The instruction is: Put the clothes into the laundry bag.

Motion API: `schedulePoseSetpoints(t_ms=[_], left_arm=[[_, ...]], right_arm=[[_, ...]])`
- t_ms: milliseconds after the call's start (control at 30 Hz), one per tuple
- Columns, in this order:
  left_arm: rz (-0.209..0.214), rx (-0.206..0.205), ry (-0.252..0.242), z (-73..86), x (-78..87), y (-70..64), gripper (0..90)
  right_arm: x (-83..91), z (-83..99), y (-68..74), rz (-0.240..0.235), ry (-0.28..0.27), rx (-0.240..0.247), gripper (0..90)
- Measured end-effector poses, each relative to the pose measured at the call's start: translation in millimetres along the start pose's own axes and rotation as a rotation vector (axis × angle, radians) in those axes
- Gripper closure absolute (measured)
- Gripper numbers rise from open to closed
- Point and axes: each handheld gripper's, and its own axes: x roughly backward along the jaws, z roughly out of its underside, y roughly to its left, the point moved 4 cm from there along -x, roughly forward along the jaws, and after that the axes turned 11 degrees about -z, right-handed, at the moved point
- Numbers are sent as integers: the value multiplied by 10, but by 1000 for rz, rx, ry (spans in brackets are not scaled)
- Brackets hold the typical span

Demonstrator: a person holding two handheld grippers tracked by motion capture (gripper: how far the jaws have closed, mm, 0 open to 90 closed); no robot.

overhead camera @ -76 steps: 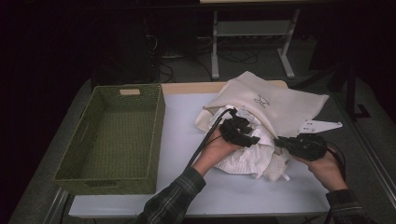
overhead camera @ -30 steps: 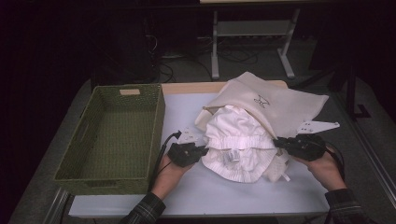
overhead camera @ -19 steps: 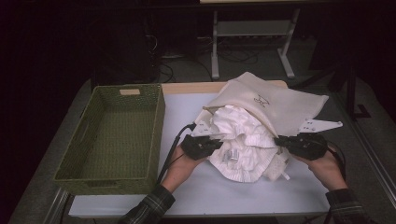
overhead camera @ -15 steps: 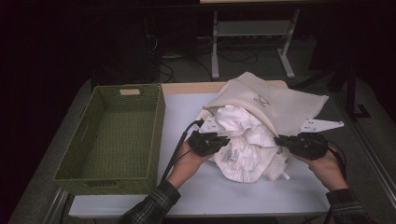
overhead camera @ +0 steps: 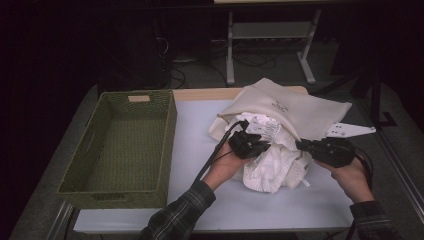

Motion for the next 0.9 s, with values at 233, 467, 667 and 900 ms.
schedulePoseSetpoints(t_ms=[233, 467, 667, 900], left_arm=[[-3, 8, 11, -77, -216, -18, 865], [-24, 29, 14, -238, -404, 28, 866], [-22, 21, 58, -201, -603, -31, 866], [-1, 45, 43, -197, -548, -26, 836]], right_arm=[[-11, -27, 29, -13, -5, 4, 847], [-32, -18, 50, -20, 2, 7, 847], [39, -79, 50, -18, -56, 3, 850], [-67, 39, 24, -45, 20, -15, 850]])
